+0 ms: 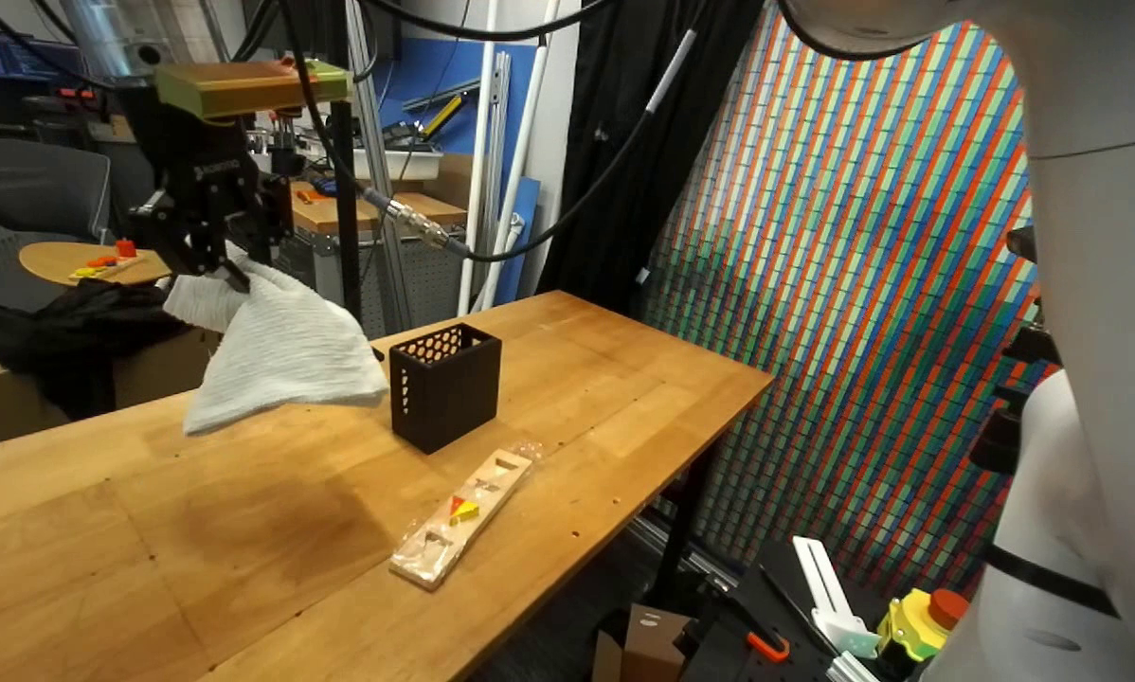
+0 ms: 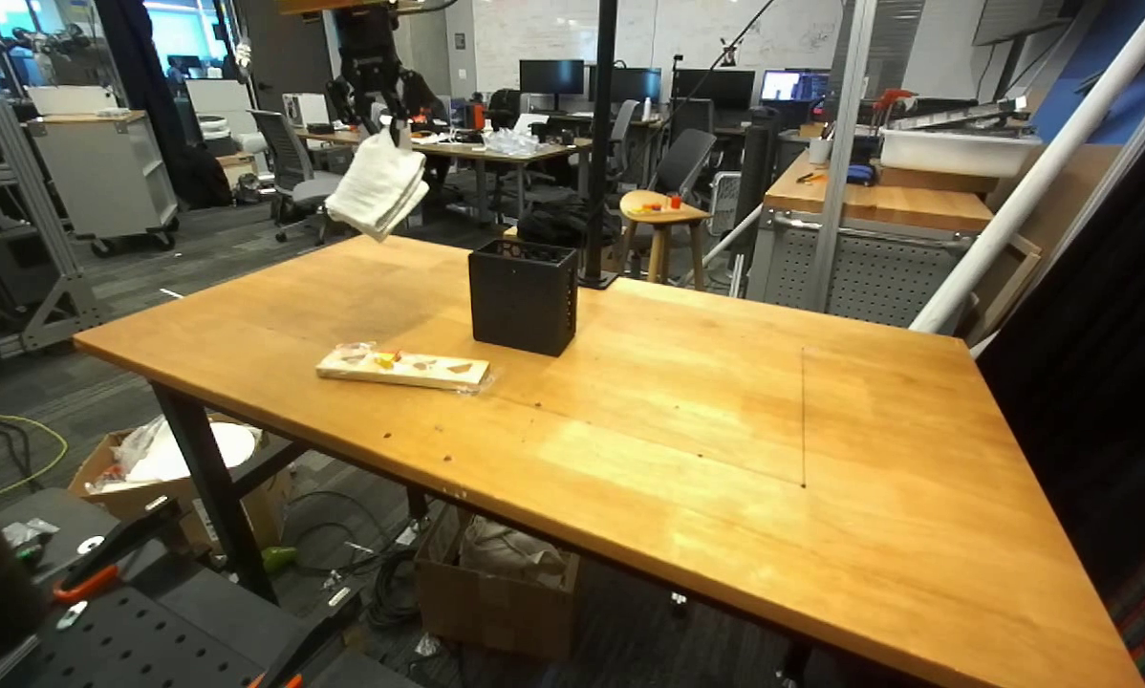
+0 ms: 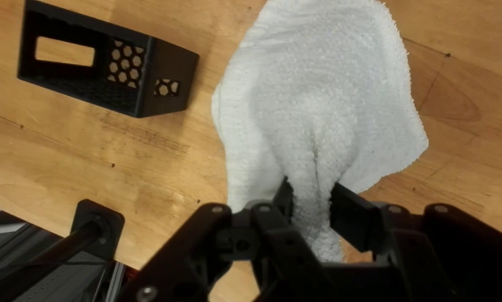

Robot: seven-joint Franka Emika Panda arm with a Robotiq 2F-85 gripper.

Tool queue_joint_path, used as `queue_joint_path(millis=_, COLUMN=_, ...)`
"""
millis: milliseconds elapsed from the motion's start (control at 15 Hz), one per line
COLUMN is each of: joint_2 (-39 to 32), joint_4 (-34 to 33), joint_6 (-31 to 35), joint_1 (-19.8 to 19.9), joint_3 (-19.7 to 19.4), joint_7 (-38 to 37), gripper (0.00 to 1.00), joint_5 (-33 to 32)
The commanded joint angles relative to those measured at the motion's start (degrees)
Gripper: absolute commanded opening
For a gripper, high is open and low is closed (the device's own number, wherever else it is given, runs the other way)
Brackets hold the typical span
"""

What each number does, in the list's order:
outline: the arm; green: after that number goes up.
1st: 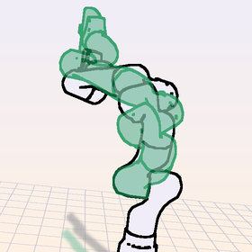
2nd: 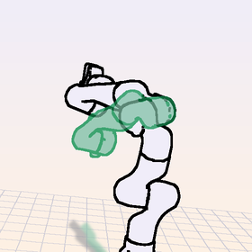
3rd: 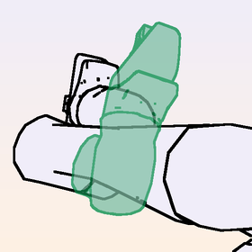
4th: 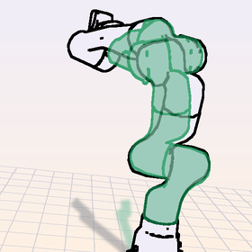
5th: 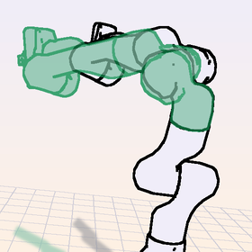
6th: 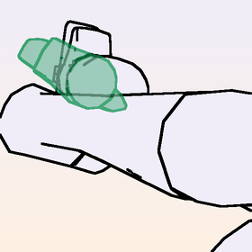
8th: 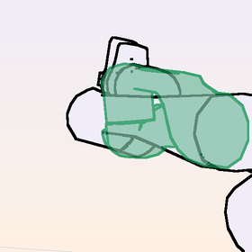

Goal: Pick the cloth and shove it in the black box

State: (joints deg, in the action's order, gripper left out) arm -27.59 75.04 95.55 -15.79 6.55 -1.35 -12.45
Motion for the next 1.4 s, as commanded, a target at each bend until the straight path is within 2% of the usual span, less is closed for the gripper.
queue_joint_path(millis=0, joint_2=4.8, joint_4=1.8, joint_6=-2.9, joint_1=2.7, joint_3=-1.0, joint_7=4.7, gripper=0.10, joint_5=-1.3)
queue_joint_path(millis=333, joint_2=9.0, joint_4=3.0, joint_6=-4.3, joint_1=8.6, joint_3=-2.9, joint_7=12.6, gripper=0.10, joint_5=-1.5)
queue_joint_path(millis=733, joint_2=8.8, joint_4=0.2, joint_6=-5.2, joint_1=14.5, joint_3=-4.6, joint_7=22.3, gripper=0.10, joint_5=-1.4)
queue_joint_path(millis=1000, joint_2=7.5, joint_4=-1.4, joint_6=-5.9, joint_1=15.4, joint_3=-4.5, joint_7=24.1, gripper=0.10, joint_5=-1.5)
queue_joint_path(millis=1333, joint_2=6.0, joint_4=-2.2, joint_6=-6.0, joint_1=14.6, joint_3=-4.0, joint_7=22.7, gripper=0.10, joint_5=-0.6)
